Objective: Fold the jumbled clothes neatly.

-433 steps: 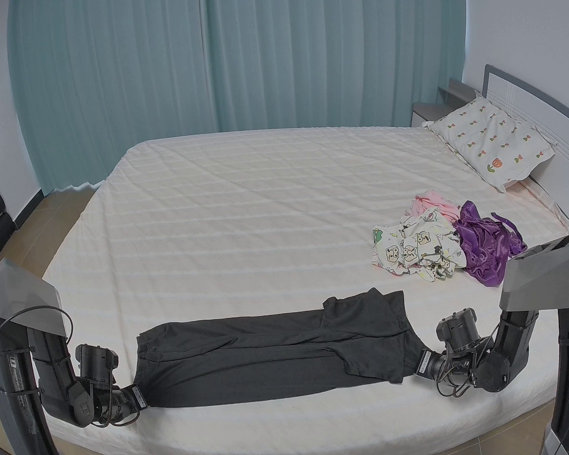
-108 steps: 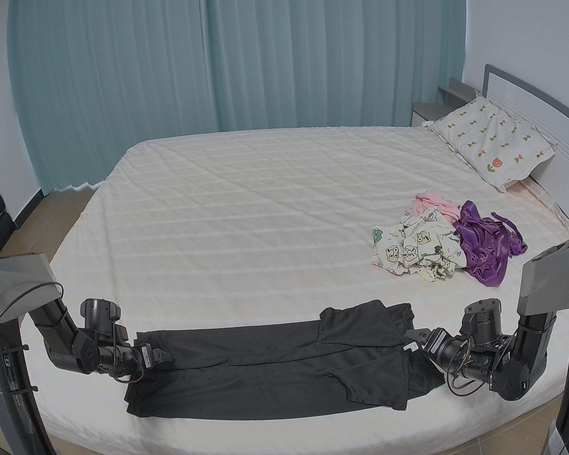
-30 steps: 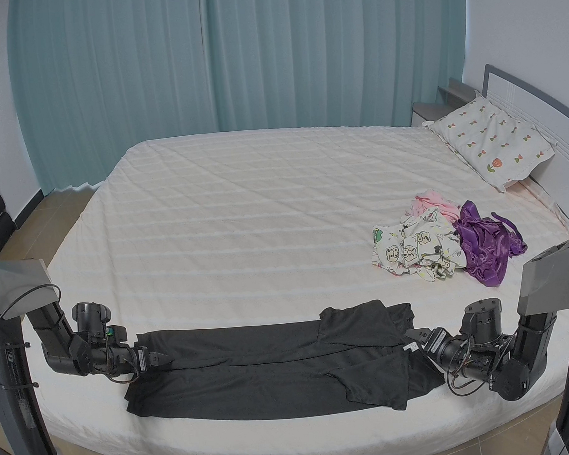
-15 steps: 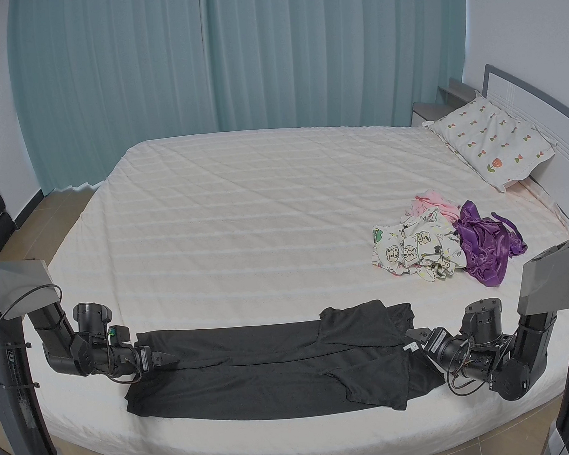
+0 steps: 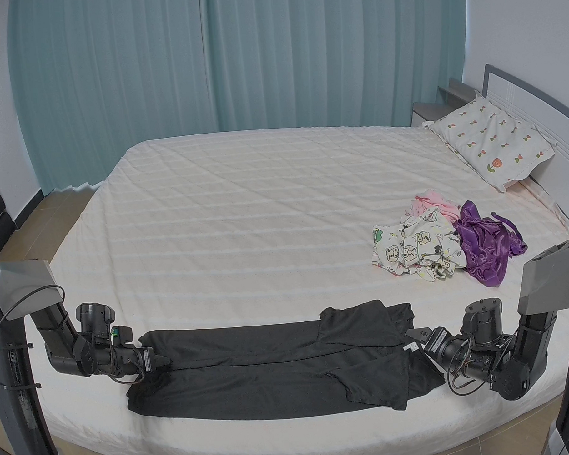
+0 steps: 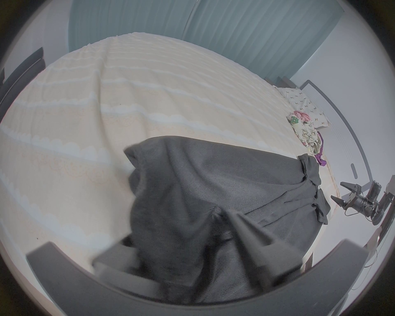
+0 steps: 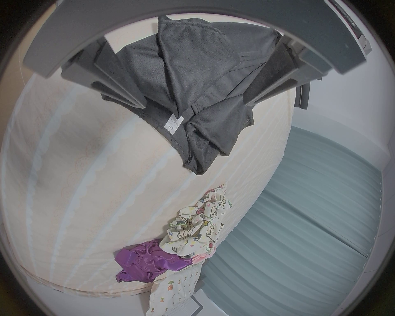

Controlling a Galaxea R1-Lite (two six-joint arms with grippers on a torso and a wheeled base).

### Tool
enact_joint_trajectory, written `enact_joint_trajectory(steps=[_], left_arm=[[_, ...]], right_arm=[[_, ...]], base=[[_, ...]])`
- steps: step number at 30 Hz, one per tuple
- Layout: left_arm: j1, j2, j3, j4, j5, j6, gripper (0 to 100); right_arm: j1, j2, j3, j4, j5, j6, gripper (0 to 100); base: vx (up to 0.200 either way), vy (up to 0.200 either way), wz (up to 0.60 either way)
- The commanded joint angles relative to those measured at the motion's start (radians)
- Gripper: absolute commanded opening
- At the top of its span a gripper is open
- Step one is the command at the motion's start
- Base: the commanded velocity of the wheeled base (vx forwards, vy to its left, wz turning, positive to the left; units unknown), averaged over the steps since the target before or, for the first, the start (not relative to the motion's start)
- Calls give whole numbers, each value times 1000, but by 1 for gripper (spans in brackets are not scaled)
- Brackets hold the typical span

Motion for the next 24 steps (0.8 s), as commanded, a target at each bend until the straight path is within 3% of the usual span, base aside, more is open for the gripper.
enact_joint_trajectory(steps=[1,10,24], left_arm=[[-1,-1,5,0,3,0,0],[20,-42,24,5,16,0,0],[163,-114,34,42,1,-3,0]], right_arm=[[-1,1,0,0,0,0,100],[-2,1,-1,0,2,0,100],[-10,1,-1,0,2,2,100]], base=[[0,0,0],[0,0,0],[0,0,0]])
